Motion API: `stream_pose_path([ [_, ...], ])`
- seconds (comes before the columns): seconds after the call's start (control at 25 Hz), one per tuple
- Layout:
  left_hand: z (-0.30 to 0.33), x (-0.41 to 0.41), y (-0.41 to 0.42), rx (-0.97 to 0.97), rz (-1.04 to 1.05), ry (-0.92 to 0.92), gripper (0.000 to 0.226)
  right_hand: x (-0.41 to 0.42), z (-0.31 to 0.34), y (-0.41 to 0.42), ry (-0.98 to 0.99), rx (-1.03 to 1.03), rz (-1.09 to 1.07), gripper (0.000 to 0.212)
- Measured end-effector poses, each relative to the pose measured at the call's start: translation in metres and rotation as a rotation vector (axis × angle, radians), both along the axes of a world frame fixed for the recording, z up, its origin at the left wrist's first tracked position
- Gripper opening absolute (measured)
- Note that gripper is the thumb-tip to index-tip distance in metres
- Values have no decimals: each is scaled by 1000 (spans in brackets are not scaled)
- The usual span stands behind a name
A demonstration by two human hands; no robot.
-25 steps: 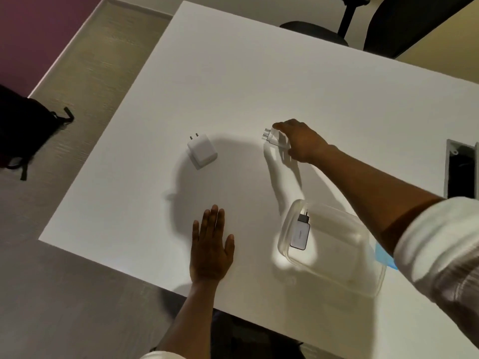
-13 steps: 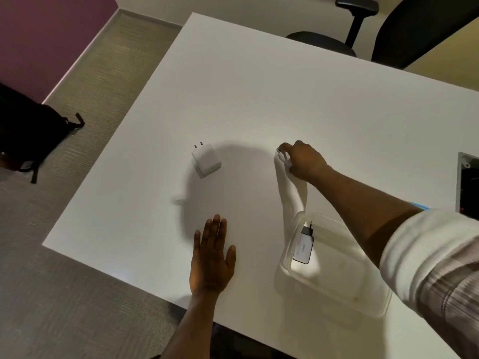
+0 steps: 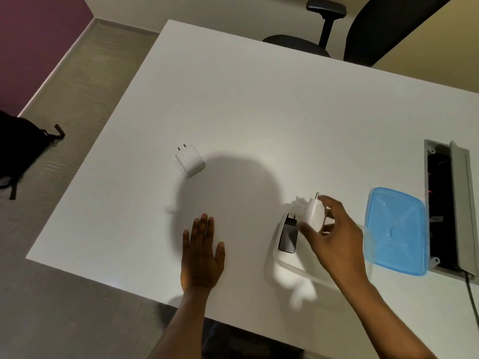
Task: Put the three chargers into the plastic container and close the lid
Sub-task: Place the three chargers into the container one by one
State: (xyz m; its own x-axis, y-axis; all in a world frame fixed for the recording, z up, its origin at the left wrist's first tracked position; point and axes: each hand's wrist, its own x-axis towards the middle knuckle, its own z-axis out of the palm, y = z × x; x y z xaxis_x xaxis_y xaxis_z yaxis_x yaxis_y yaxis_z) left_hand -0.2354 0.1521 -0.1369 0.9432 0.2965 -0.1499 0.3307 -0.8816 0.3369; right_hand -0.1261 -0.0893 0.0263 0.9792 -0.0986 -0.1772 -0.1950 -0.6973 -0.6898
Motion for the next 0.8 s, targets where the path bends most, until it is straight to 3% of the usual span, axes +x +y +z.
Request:
stream_pose_path([
  [0.12, -1, 1, 0, 15, -9, -2, 65, -36, -27, -14, 170, -8, -72, 64],
  [0.36, -1, 1, -1, 3, -3, -25, 66, -27, -70, -19, 314, -143, 40, 68],
  [0.8, -4, 1, -1, 10, -2, -40, 66, -29, -87, -24, 304, -142, 82, 79],
])
